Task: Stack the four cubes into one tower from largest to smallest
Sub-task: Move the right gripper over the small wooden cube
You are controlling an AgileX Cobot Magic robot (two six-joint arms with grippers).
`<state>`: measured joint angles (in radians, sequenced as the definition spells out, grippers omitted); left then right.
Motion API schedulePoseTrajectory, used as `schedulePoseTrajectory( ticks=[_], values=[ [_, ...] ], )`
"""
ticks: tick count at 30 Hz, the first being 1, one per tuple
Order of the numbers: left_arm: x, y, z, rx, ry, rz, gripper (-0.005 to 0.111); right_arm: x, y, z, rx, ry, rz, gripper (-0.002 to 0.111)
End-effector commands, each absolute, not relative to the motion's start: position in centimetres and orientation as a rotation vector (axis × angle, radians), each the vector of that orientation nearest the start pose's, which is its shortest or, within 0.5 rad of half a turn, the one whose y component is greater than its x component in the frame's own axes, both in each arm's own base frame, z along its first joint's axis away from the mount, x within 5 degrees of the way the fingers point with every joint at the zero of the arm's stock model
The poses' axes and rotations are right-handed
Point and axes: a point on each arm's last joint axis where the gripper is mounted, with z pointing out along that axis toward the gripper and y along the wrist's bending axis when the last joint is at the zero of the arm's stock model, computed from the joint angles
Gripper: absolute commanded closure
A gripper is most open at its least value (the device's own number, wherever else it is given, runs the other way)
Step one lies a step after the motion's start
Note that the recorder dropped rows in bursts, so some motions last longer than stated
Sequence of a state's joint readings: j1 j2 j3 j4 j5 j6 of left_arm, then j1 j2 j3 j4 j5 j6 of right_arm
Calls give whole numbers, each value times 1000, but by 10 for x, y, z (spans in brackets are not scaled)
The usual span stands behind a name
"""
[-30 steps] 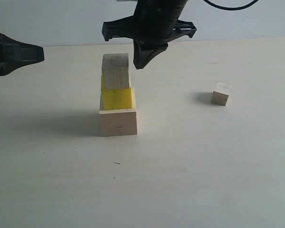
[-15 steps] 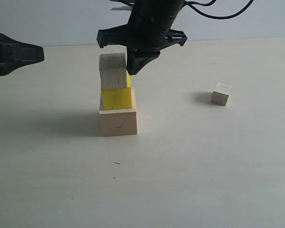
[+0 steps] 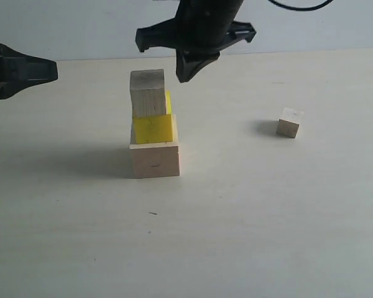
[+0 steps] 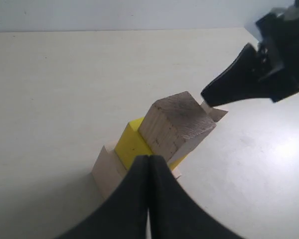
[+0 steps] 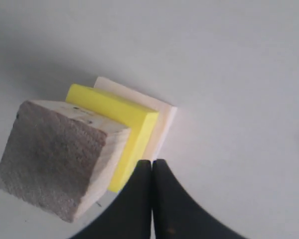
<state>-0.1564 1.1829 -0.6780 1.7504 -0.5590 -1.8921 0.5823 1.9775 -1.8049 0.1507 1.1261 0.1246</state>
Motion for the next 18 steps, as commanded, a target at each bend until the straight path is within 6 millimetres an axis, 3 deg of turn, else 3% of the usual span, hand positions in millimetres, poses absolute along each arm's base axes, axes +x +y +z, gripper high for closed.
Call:
schedulePoseTrajectory(
  ticks=[1,7,13,18],
  values=[
    [225,-82,277,367,2064,-728,107,355,221,315,-537,2668,261,108],
    [226,-81,277,358,2064,-714,107,359,182,327,-423,2620,250,108],
    [225,-82,277,363,2064,-722,107,353,144,313,-330,2639,213,108],
    [225,-82,277,365,2064,-725,107,345,123,290,-378,2710,148,108]
  ],
)
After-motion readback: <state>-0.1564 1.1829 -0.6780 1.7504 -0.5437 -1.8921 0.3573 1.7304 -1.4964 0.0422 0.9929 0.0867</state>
